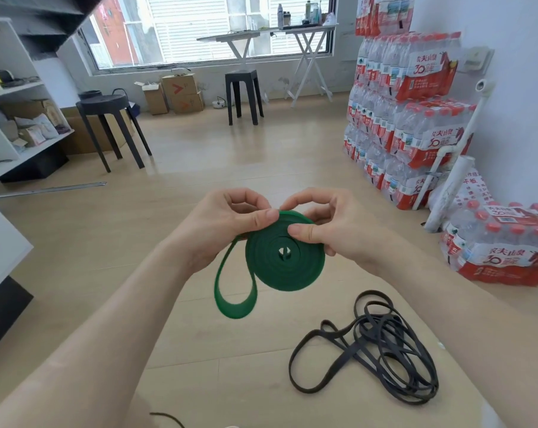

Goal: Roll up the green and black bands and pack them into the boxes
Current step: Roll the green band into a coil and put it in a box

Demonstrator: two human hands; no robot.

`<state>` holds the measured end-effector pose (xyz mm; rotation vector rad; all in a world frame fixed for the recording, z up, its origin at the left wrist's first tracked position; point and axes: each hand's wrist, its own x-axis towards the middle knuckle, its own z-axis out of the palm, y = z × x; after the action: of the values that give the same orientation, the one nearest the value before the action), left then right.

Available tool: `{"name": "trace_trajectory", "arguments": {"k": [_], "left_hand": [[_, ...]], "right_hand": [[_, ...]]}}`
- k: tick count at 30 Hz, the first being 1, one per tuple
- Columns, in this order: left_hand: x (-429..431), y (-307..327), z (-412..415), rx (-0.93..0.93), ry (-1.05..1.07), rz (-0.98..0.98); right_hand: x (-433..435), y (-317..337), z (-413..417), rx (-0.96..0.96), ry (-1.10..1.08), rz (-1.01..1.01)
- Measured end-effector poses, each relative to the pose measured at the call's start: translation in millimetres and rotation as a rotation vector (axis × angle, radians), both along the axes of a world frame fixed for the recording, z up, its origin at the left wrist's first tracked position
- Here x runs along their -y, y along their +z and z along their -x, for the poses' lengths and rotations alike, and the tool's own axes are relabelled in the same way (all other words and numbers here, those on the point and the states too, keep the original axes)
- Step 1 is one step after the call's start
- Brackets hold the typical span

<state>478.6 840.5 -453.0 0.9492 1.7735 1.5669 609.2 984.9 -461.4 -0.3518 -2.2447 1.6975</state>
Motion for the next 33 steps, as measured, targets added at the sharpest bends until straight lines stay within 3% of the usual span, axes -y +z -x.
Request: {"name": "trace_trajectory", "arguments": {"k": [4, 12, 24, 28, 33], "left_hand": [[2, -2, 5, -0.040, -0.002, 0.060], [-7, -4, -6, -0.142, 0.173, -0.094], [-16, -11, -13, 0.196, 0.266, -0.084], [-24, -13, -19, 0.336, 0.319, -0.188], [-26, -15, -19, 0.375, 0.342, -0.269]], "right_hand": [[0, 0, -2, 0.003, -0.031, 0.059], [-5, -1, 1, -0.063, -0.092, 0.222], [-13, 1, -2, -0.153, -0.217, 0.453], [-14, -1, 1, -0.193, -0.266, 0.515], [-13, -1, 3, -0.230, -0.358, 0.614]]}}
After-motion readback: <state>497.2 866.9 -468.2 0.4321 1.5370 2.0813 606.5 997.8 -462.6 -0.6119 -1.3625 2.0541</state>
